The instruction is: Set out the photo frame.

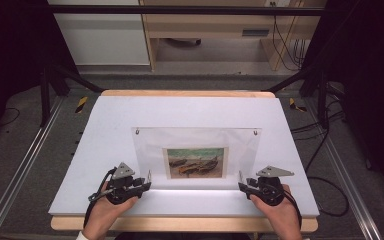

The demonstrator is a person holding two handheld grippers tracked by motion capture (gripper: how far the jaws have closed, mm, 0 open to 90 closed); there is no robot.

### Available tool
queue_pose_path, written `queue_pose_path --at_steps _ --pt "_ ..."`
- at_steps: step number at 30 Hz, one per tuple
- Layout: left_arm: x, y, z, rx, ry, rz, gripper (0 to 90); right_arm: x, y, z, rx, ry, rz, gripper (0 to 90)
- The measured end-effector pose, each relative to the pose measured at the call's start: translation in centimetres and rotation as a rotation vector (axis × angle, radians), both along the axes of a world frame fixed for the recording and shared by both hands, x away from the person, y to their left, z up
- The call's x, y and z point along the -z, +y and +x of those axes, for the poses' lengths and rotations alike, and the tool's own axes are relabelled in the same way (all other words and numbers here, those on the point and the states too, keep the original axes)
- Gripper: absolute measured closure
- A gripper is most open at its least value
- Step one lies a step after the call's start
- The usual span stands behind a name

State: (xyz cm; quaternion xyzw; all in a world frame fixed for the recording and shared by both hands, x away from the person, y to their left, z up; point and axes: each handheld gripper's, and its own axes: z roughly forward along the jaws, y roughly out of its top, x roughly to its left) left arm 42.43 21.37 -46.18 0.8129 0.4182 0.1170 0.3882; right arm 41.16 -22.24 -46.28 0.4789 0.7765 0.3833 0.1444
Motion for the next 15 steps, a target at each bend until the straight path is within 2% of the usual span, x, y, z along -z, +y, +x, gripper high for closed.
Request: queue_pose_path --at_steps 15 --pt "-0.01 -0.26 -0.11 0.002 -0.015 0.025 63.8 0.03 0.06 -0.01 -0.001 -0.004 -0.005 59.3"
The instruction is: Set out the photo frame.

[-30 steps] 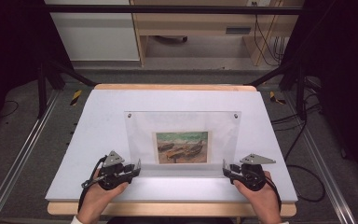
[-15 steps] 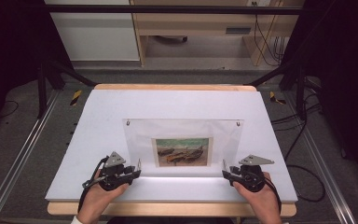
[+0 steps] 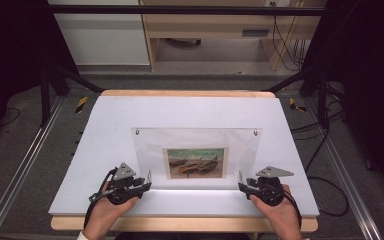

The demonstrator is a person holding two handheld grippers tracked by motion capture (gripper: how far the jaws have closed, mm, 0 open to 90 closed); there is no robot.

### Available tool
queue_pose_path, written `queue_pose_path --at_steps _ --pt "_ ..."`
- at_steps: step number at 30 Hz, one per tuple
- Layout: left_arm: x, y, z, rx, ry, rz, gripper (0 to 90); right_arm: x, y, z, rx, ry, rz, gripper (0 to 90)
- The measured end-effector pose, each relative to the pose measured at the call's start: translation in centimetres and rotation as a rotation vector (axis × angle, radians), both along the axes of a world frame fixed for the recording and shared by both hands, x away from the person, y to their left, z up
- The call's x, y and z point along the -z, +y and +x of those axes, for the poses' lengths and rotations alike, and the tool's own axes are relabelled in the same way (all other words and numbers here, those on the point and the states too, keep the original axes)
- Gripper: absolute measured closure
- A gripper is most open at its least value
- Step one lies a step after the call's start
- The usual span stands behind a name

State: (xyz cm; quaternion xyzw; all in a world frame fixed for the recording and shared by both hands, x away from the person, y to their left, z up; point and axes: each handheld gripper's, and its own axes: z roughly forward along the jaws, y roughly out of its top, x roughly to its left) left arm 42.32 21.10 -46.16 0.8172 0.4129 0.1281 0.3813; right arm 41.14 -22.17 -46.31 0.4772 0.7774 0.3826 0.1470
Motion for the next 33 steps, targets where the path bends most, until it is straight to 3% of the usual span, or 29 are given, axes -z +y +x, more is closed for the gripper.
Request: queue_pose_path --at_steps 9,18,25,30,33 --pt "0.0 -0.2 0.0 0.009 -0.011 -0.007 56.9 0.0 0.4 0.0 -0.011 -0.015 0.01 49.0" --pt "-0.1 -0.5 0.0 0.013 -0.049 -0.029 38.8 -0.1 0.8 0.1 -0.017 -0.043 0.008 31.1" --pt "-0.4 -0.7 0.1 0.017 -0.078 -0.046 21.3 -0.3 1.1 0.2 -0.019 -0.1 -0.007 15.4" --pt "-0.7 -0.7 0.0 0.001 -0.124 -0.057 6.2 -0.8 0.9 0.2 -0.007 -0.167 -0.011 9.6" --pt "-0.9 -0.5 0.0 0.002 -0.138 -0.082 4.0 -1.2 0.9 -0.1 -0.014 -0.209 -0.004 8.4"
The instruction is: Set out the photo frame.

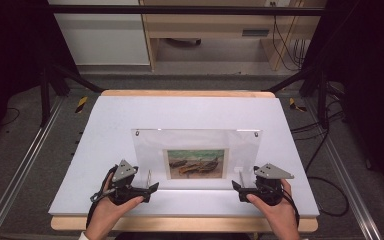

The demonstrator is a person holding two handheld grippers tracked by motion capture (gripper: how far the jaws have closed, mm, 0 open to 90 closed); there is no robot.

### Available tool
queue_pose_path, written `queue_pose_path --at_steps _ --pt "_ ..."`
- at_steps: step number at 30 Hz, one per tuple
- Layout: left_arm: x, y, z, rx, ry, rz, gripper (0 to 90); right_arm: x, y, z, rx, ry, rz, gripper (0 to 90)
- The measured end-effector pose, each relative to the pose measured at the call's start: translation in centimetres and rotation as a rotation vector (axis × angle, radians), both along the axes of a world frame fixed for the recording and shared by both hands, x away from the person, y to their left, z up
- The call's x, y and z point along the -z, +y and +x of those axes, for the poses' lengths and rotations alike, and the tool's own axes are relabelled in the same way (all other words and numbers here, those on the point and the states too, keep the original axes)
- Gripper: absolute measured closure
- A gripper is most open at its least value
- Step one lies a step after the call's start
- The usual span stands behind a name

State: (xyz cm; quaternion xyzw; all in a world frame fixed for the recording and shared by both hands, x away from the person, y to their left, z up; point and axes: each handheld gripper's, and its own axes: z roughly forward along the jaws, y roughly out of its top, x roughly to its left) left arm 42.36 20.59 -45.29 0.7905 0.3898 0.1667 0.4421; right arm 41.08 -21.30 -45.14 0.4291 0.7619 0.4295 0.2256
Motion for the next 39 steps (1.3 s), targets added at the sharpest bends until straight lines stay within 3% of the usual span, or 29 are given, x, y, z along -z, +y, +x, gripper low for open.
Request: queue_pose_path --at_steps 6,11,20,25,30,34,39 --pt "-0.3 0.2 -0.3 0.016 -0.011 -0.033 4.0 -0.6 -0.2 -0.9 -0.002 -0.064 -0.006 7.5" --pt "-0.6 0.6 -0.6 0.026 -0.034 -0.043 4.3 -0.9 -0.5 -1.6 0.015 -0.088 -0.002 7.2" --pt "-1.0 1.7 -1.0 0.021 -0.047 -0.052 4.8 -1.1 -1.8 -3.0 0.051 -0.099 0.011 7.4" --pt "-1.2 2.8 -1.0 0.002 -0.056 -0.038 5.2 -1.1 -3.0 -3.6 0.081 -0.101 0.018 7.8" --pt "-1.3 4.3 -0.7 -0.035 -0.054 -0.027 6.0 -0.9 -4.1 -3.9 0.103 -0.097 -0.007 8.1" --pt "-1.2 5.7 -0.2 -0.099 -0.069 -0.003 6.1 -0.8 -5.2 -3.7 0.138 -0.098 -0.01 9.4" --pt "-0.7 7.0 0.9 -0.188 -0.069 0.018 6.2 -0.7 -6.3 -3.3 0.233 -0.098 -0.027 12.4"
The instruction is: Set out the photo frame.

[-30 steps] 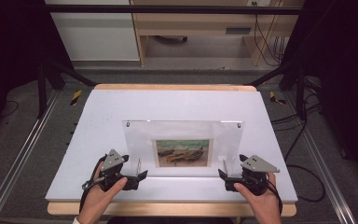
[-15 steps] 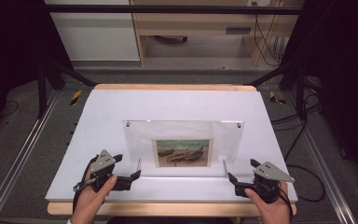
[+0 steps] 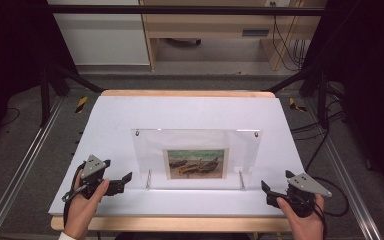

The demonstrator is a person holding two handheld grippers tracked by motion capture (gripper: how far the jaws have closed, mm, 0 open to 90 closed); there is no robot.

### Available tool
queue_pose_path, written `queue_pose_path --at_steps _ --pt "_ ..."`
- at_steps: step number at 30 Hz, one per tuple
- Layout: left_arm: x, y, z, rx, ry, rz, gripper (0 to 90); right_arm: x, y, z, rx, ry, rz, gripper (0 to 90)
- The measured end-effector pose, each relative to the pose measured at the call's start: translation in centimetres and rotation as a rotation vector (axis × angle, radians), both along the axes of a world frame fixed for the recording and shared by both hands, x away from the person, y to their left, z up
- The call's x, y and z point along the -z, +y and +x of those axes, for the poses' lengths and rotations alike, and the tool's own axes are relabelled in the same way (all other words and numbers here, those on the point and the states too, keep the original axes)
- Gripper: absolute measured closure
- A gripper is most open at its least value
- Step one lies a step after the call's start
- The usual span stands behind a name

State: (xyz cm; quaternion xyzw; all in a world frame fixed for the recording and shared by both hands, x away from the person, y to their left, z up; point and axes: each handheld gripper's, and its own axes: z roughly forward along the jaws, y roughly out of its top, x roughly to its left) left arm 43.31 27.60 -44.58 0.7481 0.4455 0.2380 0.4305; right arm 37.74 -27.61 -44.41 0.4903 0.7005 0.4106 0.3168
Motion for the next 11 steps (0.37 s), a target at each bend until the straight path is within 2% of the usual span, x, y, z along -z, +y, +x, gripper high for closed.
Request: queue_pose_path --at_steps 2,5,8,11 --pt "0.3 0.3 0.8 -0.028 -0.005 0.006 6.2 0.2 -0.3 0.5 0.041 0.002 -0.016 12.5" --pt "0.7 0.7 2.2 -0.077 -0.01 0.001 6.2 0.9 -0.8 2.2 0.105 0.029 -0.025 14.7" --pt "1.0 1.1 2.9 -0.103 -0.014 -0.028 6.3 1.4 -1.0 3.6 0.145 0.045 -0.034 16.9" --pt "1.2 1.5 3.9 -0.12 -0.019 -0.018 5.9 1.7 -1.2 4.8 0.173 0.048 -0.025 16.7"
